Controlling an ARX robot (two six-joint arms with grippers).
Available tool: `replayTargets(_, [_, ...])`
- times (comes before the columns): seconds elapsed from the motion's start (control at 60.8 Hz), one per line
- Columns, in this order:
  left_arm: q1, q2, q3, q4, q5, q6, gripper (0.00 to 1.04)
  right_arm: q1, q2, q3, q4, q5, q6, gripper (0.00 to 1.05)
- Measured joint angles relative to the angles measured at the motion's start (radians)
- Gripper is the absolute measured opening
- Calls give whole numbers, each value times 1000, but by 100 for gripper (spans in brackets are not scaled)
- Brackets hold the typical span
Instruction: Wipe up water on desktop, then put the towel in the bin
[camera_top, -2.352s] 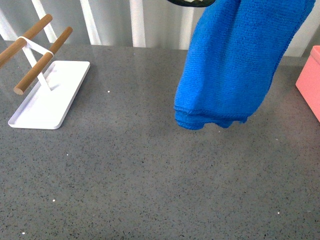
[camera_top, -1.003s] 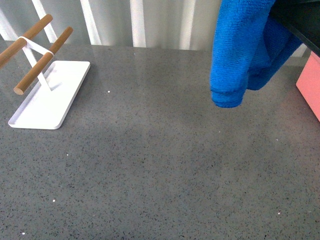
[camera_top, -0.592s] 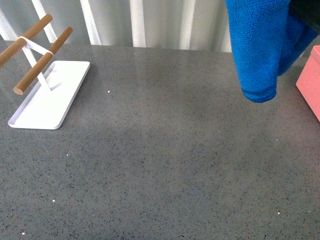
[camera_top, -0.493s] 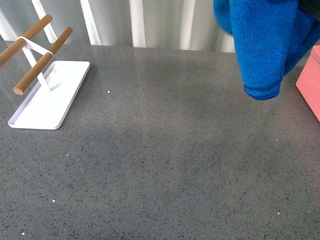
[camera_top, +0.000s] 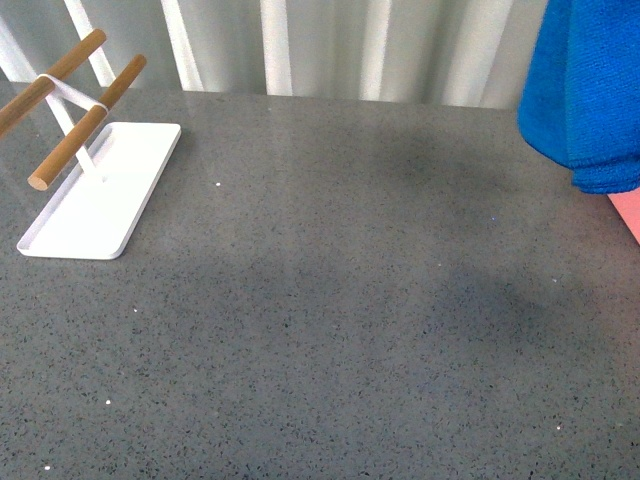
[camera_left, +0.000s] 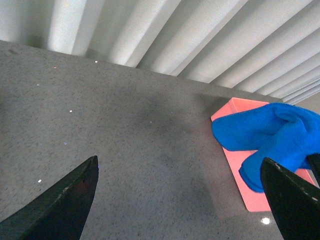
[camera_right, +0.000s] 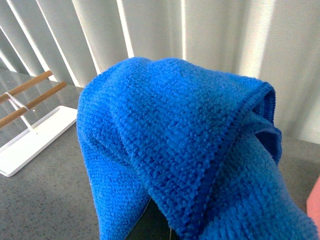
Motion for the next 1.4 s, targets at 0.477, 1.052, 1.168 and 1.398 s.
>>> replayTargets(0.477, [357,-372,-438,306,-138,290,74,5,10,-4,8,31,0,3])
replayTargets(1.052, [145,-703,-754,385,-397,369,4,-5,-2,-15,-14,22,-4,3])
replayTargets(1.168, [105,-777,-785,344,-412,370,3,-5,-3,-15,-14,22,-4,3])
replayTargets(1.398, [104,-895,-820,263,-414,369,3,-5,-3,-16,-16,23,-5,3])
